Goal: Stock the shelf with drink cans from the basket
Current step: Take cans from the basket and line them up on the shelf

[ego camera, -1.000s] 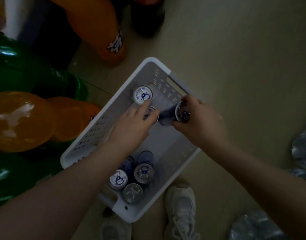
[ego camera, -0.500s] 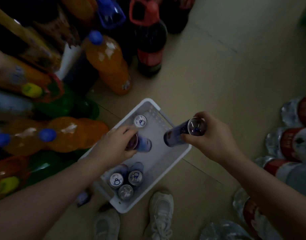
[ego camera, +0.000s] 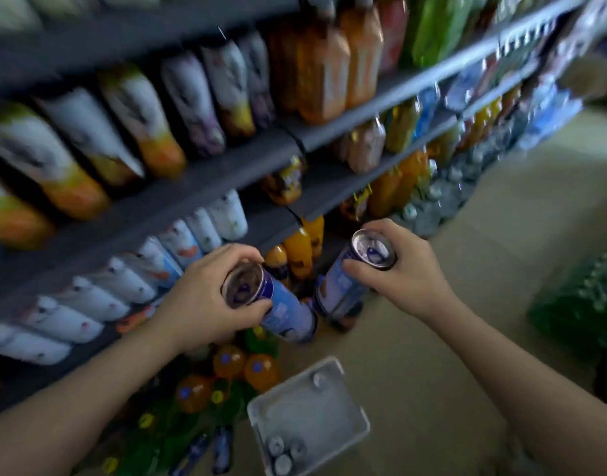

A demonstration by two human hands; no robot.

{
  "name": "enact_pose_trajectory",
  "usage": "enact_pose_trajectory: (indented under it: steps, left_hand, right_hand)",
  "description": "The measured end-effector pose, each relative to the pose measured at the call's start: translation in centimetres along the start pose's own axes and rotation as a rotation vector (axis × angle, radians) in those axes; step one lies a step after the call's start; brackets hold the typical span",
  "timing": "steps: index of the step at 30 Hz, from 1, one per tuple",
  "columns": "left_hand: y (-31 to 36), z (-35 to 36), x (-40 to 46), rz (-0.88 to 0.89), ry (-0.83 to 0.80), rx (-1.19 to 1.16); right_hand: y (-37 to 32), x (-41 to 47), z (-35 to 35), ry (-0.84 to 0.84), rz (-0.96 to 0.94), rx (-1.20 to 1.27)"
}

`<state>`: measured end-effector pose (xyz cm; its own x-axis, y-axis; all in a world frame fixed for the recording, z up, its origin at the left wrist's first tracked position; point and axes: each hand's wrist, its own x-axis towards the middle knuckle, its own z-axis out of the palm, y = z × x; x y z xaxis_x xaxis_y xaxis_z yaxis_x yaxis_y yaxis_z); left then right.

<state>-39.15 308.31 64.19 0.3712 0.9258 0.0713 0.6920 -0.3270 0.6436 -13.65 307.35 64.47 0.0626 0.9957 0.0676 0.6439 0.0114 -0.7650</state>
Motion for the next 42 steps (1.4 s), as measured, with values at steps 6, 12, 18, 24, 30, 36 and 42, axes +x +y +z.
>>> enact_pose_trajectory:
  steps: [6,12,18,24,30,36,42]
  left_hand:
    - [5.7,-14.4,-4.9,-0.055,0.401,0.001]
    - [9.1,-28.1,-12.0,-0.072,0.569,0.321]
    - [9.9,-41.3,-17.9,-0.150,0.799,0.532]
    - [10.3,-53.0,-21.4,-0.108,1.003,0.590]
    - [6.7,-63.4,-23.0,-0.220,0.954,0.670]
    - [-0.5,-68.8,-22.2,-0.259,0.912,0.724]
    - [-5.0,-70.8,-20.3,-0.236,0.906,0.590]
  right_hand:
    - [-16.9,2.5,-0.7,0.082,-0.320,0.152]
    - [-33.5,1.3,0.4,-0.056,-0.654,0.112]
    - [-47.4,-0.5,2.0,0.019,-0.824,0.195]
    - [-59.6,-0.3,2.7,0.162,-0.883,0.299]
    - [-69.9,0.1,7.6,0.230,-0.952,0.206]
    - [-76.7,2.7,16.3,0.271,-0.942,-0.135]
    - [-80.1,6.9,22.1,0.234,-0.784,-0.197]
